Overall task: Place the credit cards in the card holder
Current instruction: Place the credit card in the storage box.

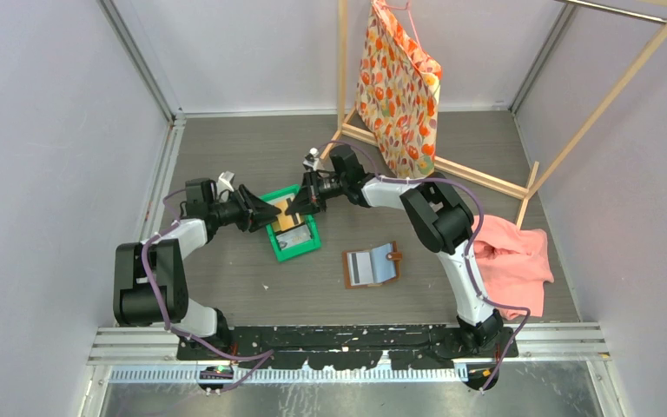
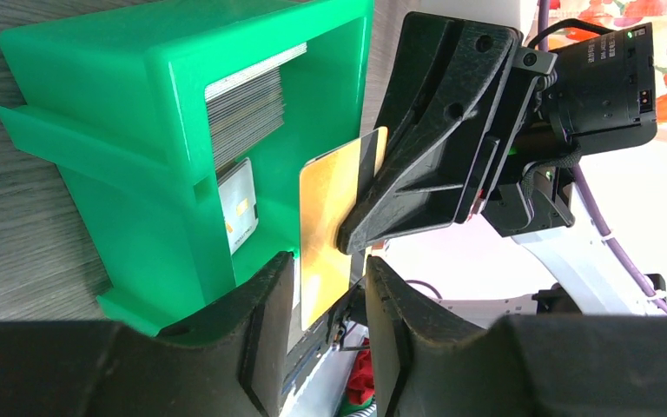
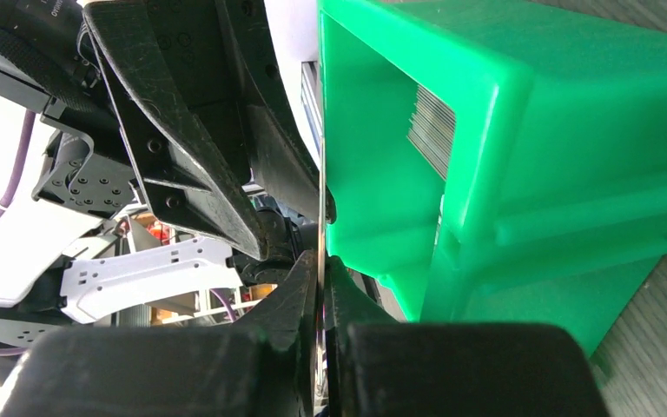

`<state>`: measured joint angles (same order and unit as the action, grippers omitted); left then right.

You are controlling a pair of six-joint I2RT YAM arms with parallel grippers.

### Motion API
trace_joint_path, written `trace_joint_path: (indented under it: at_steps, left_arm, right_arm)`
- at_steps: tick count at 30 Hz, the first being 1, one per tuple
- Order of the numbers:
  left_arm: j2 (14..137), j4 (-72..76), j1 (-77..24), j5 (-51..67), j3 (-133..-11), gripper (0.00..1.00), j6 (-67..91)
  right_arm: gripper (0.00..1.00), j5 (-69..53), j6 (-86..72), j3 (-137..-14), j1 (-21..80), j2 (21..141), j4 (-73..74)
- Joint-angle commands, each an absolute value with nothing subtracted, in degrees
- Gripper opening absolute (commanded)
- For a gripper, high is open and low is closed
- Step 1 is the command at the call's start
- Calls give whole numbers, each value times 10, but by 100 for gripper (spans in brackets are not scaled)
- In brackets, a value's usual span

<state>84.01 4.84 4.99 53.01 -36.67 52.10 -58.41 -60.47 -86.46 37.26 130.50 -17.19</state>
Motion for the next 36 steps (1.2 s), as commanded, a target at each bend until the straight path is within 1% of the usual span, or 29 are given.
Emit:
trace_joint_path:
  at_steps: [1,7,17,20,24,30,36]
  left_arm:
    - [838,59,48,542,-385,39,519]
    - [839,59,49,544,-384,40,519]
    - [840,60,46,545,-384,41,519]
    - [841,60,43,545,-384,41,518]
    - [842,59,36,543,-386,41,516]
    - [845,64,30,544,-392,41,518]
    - [853,105,29,550,-387,35,547]
  right_arm:
    - [9,-588,-590,-869,367,1279,-180]
    - [19,-588,-579,-867,364,1275,-171]
    - [21,-590,-584,-865,363,1276,-178]
    - [14,-596,-594,-864,362,1275,-194]
    - [9,-605,-630,-853,361,1274,-249]
    - [9,-616,-654,-848,361,1274,-288]
    - [9,-624,-664,-844,360,1273,-304]
